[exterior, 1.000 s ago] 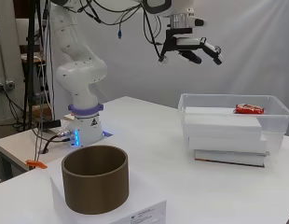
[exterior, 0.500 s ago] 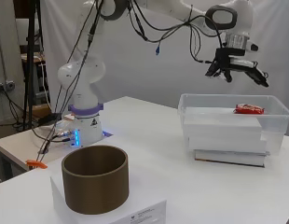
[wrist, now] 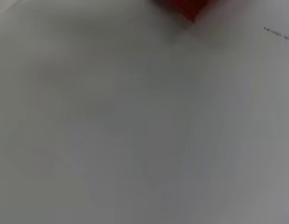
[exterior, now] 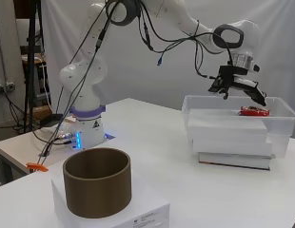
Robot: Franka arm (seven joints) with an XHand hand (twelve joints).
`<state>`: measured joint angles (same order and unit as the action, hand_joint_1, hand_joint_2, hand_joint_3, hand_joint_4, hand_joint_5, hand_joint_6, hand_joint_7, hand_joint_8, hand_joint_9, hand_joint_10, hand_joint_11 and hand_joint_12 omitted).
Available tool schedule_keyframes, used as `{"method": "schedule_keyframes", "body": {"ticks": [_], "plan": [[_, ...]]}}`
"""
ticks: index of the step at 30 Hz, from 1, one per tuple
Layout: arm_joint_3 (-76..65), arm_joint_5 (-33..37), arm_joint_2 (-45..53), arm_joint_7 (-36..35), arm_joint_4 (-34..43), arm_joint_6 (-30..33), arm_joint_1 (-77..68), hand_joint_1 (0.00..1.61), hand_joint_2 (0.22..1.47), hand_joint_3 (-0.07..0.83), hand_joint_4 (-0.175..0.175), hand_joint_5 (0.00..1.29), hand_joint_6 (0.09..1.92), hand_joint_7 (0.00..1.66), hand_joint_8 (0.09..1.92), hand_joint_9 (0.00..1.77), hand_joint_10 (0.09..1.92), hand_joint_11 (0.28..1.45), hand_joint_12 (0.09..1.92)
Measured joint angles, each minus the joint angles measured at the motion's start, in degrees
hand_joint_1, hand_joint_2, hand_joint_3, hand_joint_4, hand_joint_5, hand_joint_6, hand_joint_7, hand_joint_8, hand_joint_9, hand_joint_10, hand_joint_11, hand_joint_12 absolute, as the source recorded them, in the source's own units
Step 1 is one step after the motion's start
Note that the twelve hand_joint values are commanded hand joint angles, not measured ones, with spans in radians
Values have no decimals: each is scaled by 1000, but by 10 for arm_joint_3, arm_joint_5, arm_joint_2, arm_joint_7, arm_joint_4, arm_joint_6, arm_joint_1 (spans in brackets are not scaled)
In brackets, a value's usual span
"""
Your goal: Teleoperate dual arm-hand system to remove items from a box
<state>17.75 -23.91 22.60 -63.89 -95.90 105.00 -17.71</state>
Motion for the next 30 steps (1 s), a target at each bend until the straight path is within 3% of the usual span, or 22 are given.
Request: {"method": "schedule_keyframes", "body": {"ticks": [4, 6, 9, 10, 11, 12, 13, 15, 18, 21, 25, 30], "plan": [[-4, -5, 27, 22, 39, -53, -20, 265, 854, -8, -16, 89, 87, 185, 87, 303, 87, 415, 87], [-6, -12, 38, 36, 72, -80, -29, 369, 876, 2, -9, 63, 87, 156, 87, 290, 87, 412, 87], [-10, -22, 49, 80, 95, -99, -38, 576, 963, 14, -19, 172, 87, 223, 87, 357, 87, 442, 87], [-14, -26, 57, 105, 95, -110, -42, 716, 1038, 13, 50, 417, 424, 469, 87, 572, 87, 542, 87], [-17, -29, 63, 115, 96, -118, -46, 911, 1113, 5, 12, 629, 711, 609, 604, 739, 583, 636, 444], [-19, -34, 67, 118, 98, -124, -47, 965, 1143, 2, 65, 757, 906, 761, 1173, 946, 1151, 779, 1016], [-22, -34, 68, 113, 100, -123, -45, 976, 1157, 1, 113, 821, 1022, 856, 1540, 1076, 1519, 862, 1410], [-32, -9, 74, 86, 111, -119, -41, 971, 1167, 1, 160, 861, 1120, 929, 1847, 1180, 1827, 912, 1747], [-40, 72, 91, 61, 150, -151, -37, 962, 1181, 2, 174, 849, 1182, 958, 1920, 1220, 1912, 921, 1840], [-46, 87, 46, 54, 129, -139, -32, 949, 1201, 5, 173, 812, 1253, 970, 1920, 1226, 1920, 928, 1841], [-64, 101, -110, 69, -2, -86, -24, 932, 1221, 4, 169, 776, 1303, 967, 1920, 1219, 1920, 937, 1849], [-87, 126, -354, 118, -165, -81, -4, 942, 1208, -2, 175, 802, 1264, 966, 1920, 1182, 1920, 873, 1832]]}}
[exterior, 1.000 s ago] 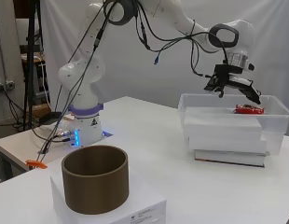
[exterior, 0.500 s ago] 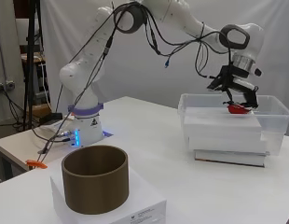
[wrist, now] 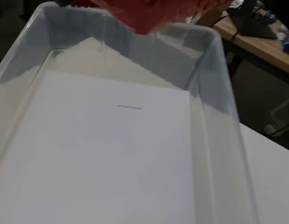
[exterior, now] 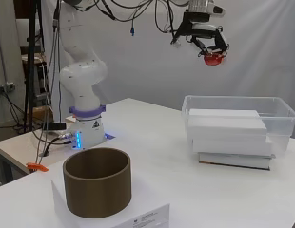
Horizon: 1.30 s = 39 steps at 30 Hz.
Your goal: Teleoperate dual arm-hand system to remove items from a box
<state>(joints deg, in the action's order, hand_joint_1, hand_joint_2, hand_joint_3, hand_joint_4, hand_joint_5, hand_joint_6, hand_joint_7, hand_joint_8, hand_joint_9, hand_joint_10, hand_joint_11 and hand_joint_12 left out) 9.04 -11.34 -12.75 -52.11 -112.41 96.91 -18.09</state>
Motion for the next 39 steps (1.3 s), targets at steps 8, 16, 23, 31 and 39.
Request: {"method": "schedule_keyframes", "body": {"ticks": [8, 16, 23, 31, 39], "plan": [[-173, -31, -131, -26, -90, -2, 56, 974, 1190, 1, 158, 837, 1251, 1018, 1920, 1271, 1920, 1005, 1895], [-396, -69, -36, -87, -51, 56, 98, 1132, 1200, 0, 153, 811, 1622, 1080, 1920, 1332, 1920, 1074, 1915], [-533, -99, -25, -122, -72, 134, 121, 991, 1194, -2, 155, 829, 1311, 1004, 1920, 1222, 1920, 963, 1908], [-562, -25, 93, -228, -35, 164, 131, 930, 1245, 8, 138, 734, 1412, 840, 1920, 1065, 1920, 829, 1860], [-862, -154, -44, -137, 37, 89, -305, 1018, 1257, 1, 20, 716, 1393, 768, 1747, 983, 1885, 740, 1835]]}}
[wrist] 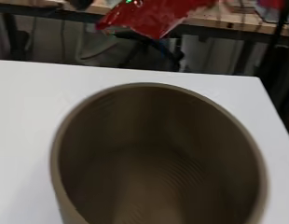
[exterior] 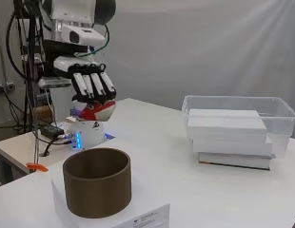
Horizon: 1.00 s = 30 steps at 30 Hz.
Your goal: Teleoperate dual arm-hand system to remove items from a box
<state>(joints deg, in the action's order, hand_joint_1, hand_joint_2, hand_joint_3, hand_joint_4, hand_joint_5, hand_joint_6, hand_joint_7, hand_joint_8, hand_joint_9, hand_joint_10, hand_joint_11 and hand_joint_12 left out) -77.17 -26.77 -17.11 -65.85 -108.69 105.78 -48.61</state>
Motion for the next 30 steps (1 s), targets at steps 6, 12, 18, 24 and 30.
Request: {"method": "schedule_keyframes", "body": {"ticks": [6, 12, 18, 24, 30], "plan": [[-220, -94, -120, 86, 64, -61, -279, 972, 1230, 0, 102, 770, 1300, 796, 1813, 995, 1892, 758, 1853], [-263, -109, -144, 110, 91, -102, -315, 170, 682, -19, 23, 77, 125, 120, 216, 223, 296, 432, 376], [-261, -151, -164, 97, 121, -135, -362, 1, 667, 10, 31, 91, 87, 128, 87, 270, 87, 423, 87], [-125, -208, -173, 109, 50, -116, -284, 0, 741, 21, 22, 128, 87, 196, 87, 338, 87, 443, 87], [86, -203, -199, 134, -11, -144, -186, 0, 817, 14, 5, 132, 87, 243, 87, 362, 87, 454, 87]]}}
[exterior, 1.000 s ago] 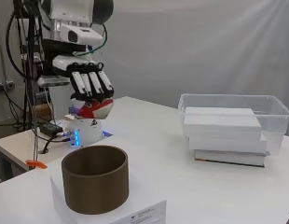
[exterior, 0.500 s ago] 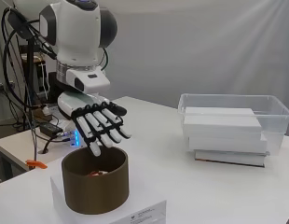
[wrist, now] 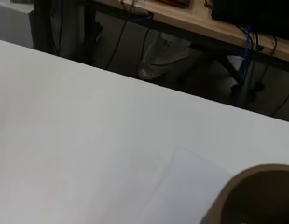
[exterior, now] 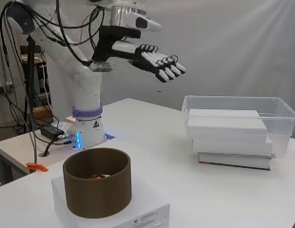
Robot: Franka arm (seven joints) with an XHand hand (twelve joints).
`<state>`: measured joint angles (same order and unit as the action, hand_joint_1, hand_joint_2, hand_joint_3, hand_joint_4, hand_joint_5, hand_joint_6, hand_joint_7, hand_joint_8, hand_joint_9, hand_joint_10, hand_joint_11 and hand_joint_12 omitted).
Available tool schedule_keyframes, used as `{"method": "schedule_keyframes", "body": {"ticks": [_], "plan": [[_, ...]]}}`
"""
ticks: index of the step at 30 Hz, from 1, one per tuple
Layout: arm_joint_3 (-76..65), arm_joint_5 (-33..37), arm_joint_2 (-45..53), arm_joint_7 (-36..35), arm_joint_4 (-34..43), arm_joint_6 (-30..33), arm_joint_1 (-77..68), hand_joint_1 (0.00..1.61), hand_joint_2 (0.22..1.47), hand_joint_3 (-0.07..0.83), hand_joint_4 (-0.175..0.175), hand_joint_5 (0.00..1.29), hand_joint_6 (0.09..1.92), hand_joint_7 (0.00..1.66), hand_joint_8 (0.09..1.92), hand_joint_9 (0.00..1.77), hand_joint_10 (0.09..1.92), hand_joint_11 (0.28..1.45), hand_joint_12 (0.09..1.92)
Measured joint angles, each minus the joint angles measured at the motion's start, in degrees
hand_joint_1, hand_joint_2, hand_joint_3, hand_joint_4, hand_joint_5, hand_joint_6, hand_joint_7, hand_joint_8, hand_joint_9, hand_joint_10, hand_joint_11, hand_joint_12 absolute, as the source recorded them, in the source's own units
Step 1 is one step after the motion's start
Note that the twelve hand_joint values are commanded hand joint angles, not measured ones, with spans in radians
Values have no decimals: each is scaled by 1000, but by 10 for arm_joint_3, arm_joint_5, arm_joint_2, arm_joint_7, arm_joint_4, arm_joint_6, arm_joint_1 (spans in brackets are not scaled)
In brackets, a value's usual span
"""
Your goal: Teleoperate dual arm-hand system to remove items from a box
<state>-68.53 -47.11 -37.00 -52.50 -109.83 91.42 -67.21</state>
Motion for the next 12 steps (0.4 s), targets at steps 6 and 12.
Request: {"method": "schedule_keyframes", "body": {"ticks": [6, 12], "plan": [[204, 33, -32, 35, -59, -32, 93, 0, 830, 8, 0, 144, 87, 259, 87, 383, 87, 469, 87], [348, 133, -47, 105, -59, -104, 162, 0, 841, 8, -23, 129, 87, 298, 87, 399, 87, 474, 87]]}}
